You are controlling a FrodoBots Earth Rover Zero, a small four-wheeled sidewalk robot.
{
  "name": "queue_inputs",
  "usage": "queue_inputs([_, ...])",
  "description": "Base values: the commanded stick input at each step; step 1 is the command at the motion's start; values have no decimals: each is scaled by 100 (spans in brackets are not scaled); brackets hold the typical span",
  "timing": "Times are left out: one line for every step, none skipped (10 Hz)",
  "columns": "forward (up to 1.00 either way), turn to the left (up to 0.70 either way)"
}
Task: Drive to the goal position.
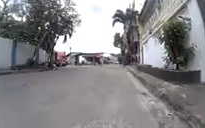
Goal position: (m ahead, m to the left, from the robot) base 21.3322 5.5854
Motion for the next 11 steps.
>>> queue_inputs([100,0])
queue_inputs([100,0])
queue_inputs([100,0])
queue_inputs([100,0])
queue_inputs([100,0])
queue_inputs([100,0])
queue_inputs([100,0])
queue_inputs([100,0])
queue_inputs([100,0])
queue_inputs([100,0])
queue_inputs([100,0])
